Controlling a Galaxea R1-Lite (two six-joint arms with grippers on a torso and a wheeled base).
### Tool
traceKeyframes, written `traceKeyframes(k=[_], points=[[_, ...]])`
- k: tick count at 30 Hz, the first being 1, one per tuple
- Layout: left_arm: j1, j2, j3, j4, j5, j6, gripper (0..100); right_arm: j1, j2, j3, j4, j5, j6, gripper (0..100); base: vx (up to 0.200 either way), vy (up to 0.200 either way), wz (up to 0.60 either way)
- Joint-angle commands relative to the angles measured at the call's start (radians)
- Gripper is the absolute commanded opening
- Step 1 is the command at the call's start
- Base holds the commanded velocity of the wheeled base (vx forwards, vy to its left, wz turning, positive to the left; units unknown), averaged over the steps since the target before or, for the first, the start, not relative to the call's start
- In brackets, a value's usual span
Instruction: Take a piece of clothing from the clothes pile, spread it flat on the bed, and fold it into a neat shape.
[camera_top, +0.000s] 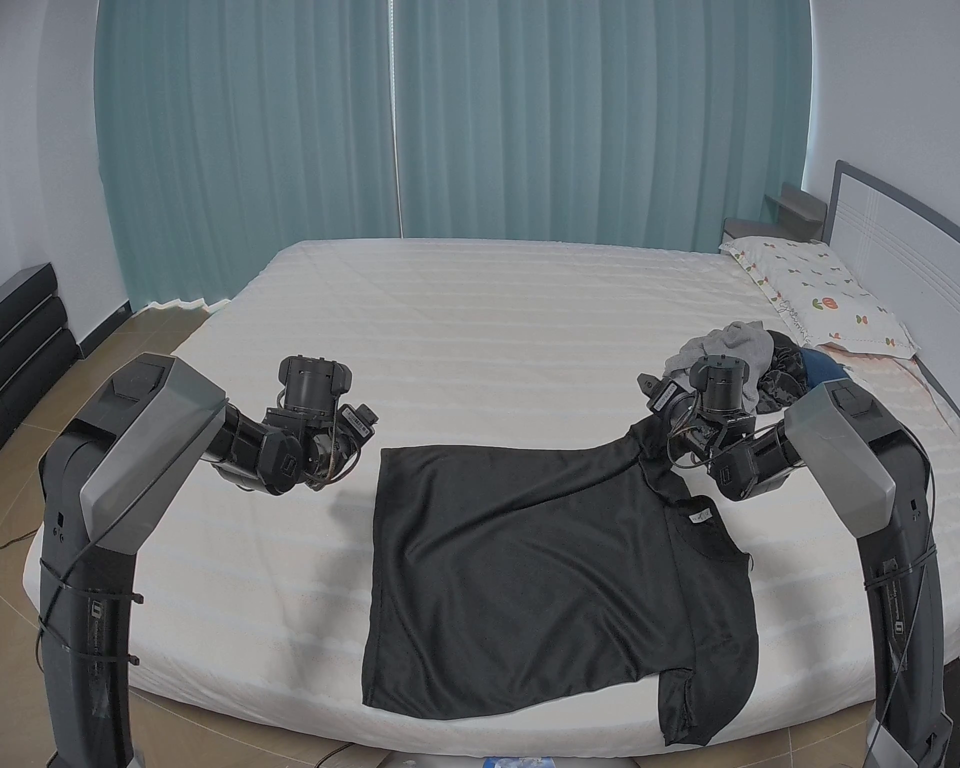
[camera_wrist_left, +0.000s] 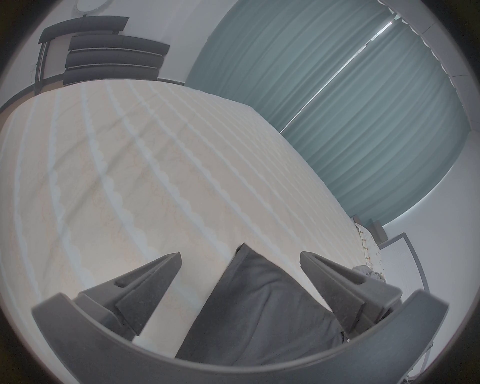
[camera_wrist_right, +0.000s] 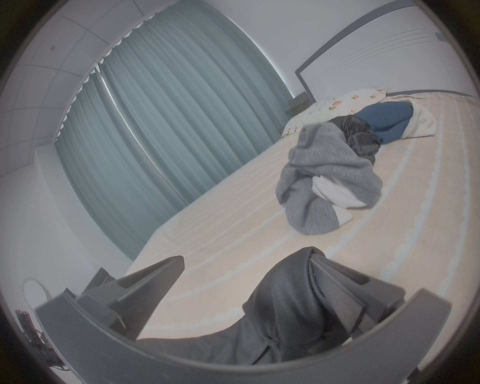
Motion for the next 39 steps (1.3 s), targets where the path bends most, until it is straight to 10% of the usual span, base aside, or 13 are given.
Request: traceKeyframes(k=[1,6,16,31,39], points=[[-0.004,-0.178,0.166,0.009,-0.064,-0.046,100,-0.024,-0.150,0.143,0.099,0.096,0.000,100,0.000,0.000,0.00],[-0.006,-0.326,0.329,0.000,-0.140,-0.046,100,-0.025,-0.284,0.233,0.159,0.265,0.004,100,0.000,0.000,0.00],[0.008,-0.444,0.516,-0.023,-0.206,-0.059,100,-0.024,-0.304,0.221,0.137,0.138,-0.012,100,0.000,0.000,0.00],[0.014,-0.461,0.885,-0.471,-0.316,-0.136,100,0.052,-0.356,0.457,0.245,0.167,-0.271,100,0.000,0.000,0.00],[0.048,-0.422,0.910,-0.502,-0.344,-0.162,100,0.084,-0.198,0.417,0.252,0.026,-0.437,100,0.000,0.000,0.00]])
